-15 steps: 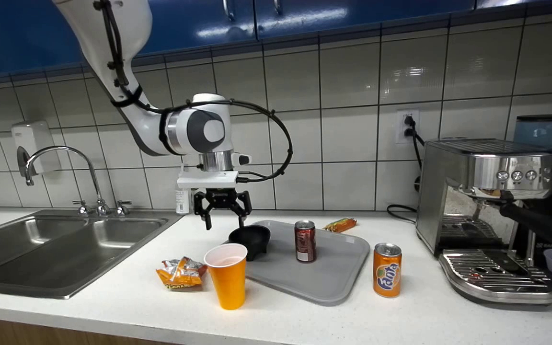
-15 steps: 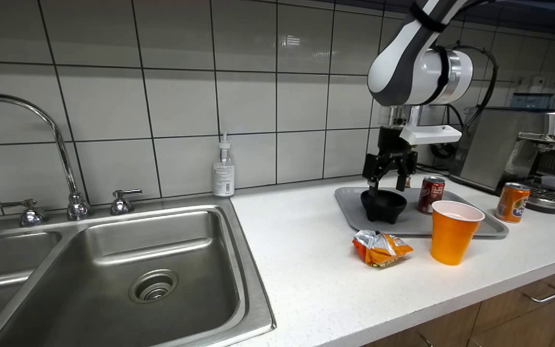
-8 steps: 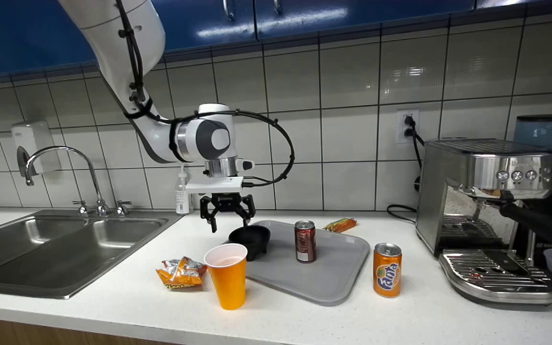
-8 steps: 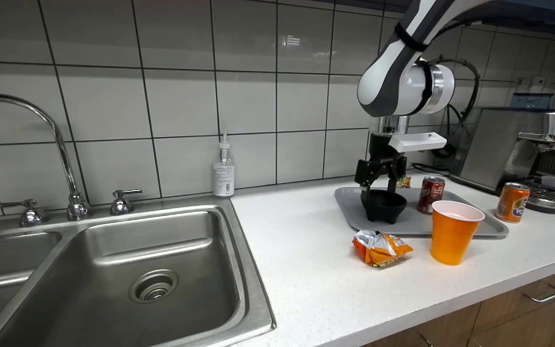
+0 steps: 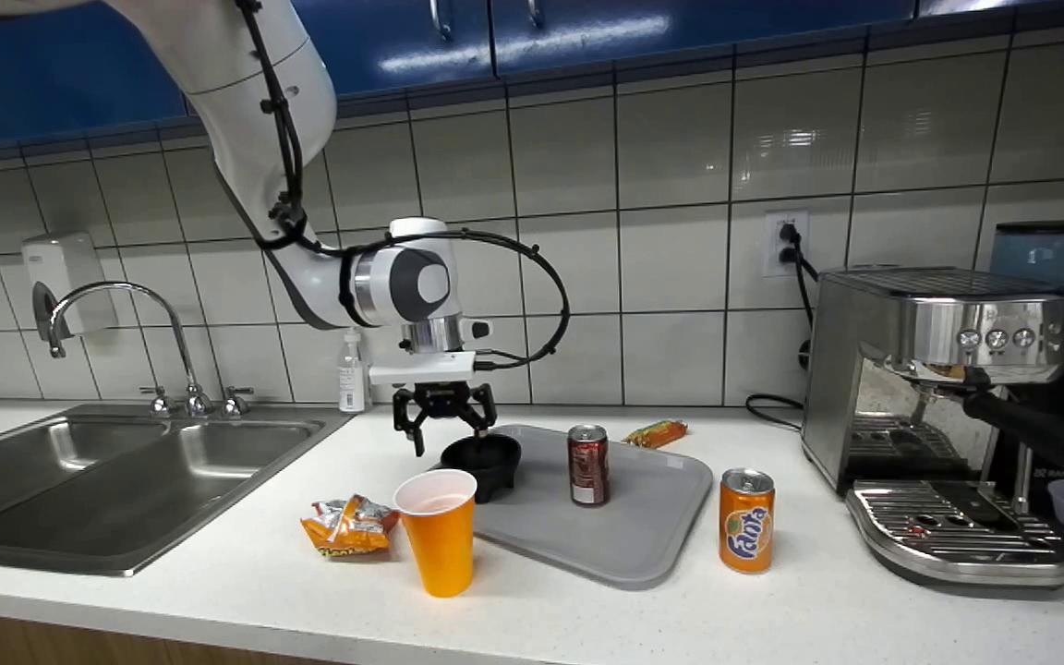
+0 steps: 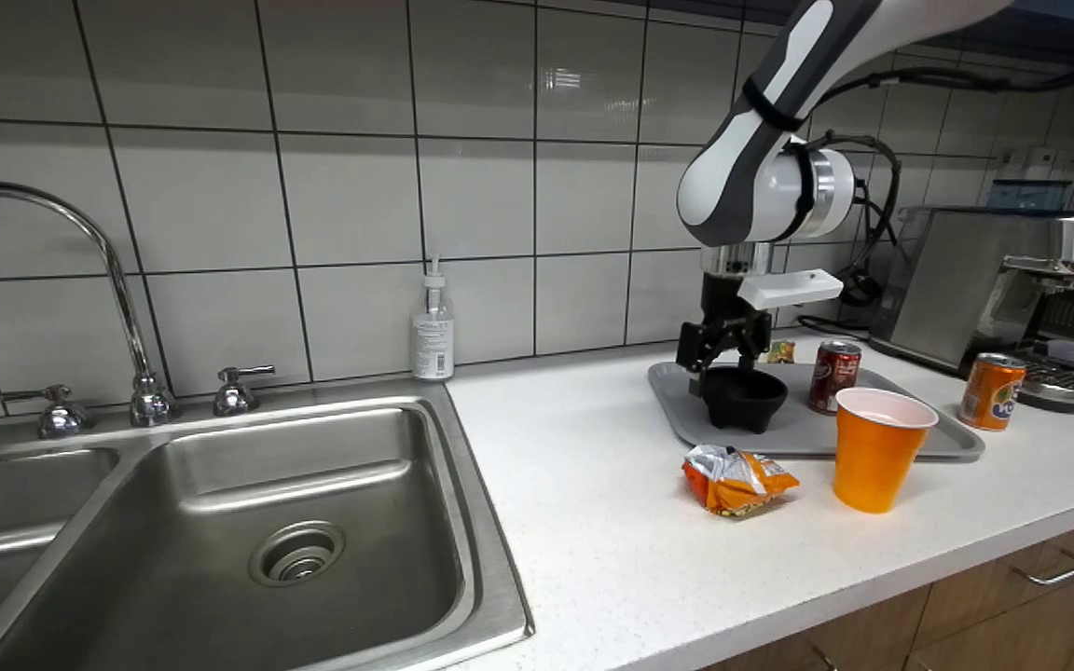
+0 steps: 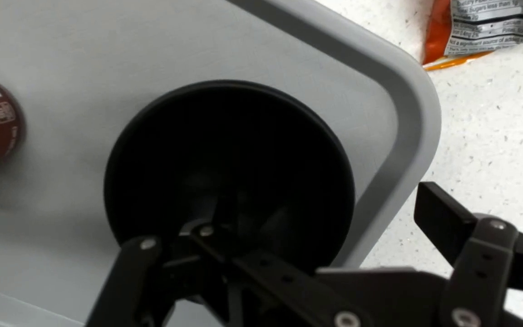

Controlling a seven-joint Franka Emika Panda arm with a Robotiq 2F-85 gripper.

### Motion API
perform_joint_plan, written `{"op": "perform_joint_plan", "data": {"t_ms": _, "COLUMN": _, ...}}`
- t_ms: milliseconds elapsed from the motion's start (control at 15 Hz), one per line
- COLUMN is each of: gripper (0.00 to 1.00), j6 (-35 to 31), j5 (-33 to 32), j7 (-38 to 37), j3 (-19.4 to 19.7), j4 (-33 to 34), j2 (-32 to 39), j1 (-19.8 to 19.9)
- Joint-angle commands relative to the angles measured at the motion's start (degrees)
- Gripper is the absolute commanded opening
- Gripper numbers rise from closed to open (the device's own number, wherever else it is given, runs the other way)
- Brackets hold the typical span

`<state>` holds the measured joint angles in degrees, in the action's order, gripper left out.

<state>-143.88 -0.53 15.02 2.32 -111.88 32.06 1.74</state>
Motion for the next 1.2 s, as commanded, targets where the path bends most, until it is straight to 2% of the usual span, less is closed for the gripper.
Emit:
{"op": "perform_joint_plan", "data": {"t_ms": 0, "gripper": 1.00, "j6": 0.85, "j5": -1.46, "j7": 0.03, "j3": -1.38, "j4": 3.37, "j2": 2.24, "j1": 1.17}}
{"op": "perform_joint_plan", "data": {"t_ms": 67, "gripper": 1.00, "j6": 0.91, "j5": -1.45, "j7": 0.05, "j3": -1.46, "j4": 3.76, "j2": 2.53, "j1": 1.18}}
{"op": "perform_joint_plan", "data": {"t_ms": 200, "gripper": 0.74, "j6": 0.85, "j5": -1.53, "j7": 0.16, "j3": -1.54, "j4": 4.27, "j2": 2.99, "j1": 1.20}}
{"op": "perform_joint_plan", "data": {"t_ms": 800, "gripper": 0.05, "j6": 0.71, "j5": -2.03, "j7": -0.18, "j3": -1.29, "j4": 4.84, "j2": 3.01, "j1": 1.02}}
{"op": "perform_joint_plan", "data": {"t_ms": 867, "gripper": 0.00, "j6": 0.63, "j5": -2.16, "j7": -0.23, "j3": -1.28, "j4": 4.59, "j2": 2.76, "j1": 0.95}}
{"op": "perform_joint_plan", "data": {"t_ms": 1133, "gripper": 0.02, "j6": -0.01, "j5": -2.86, "j7": -0.59, "j3": -1.29, "j4": 3.49, "j2": 1.49, "j1": 0.59}}
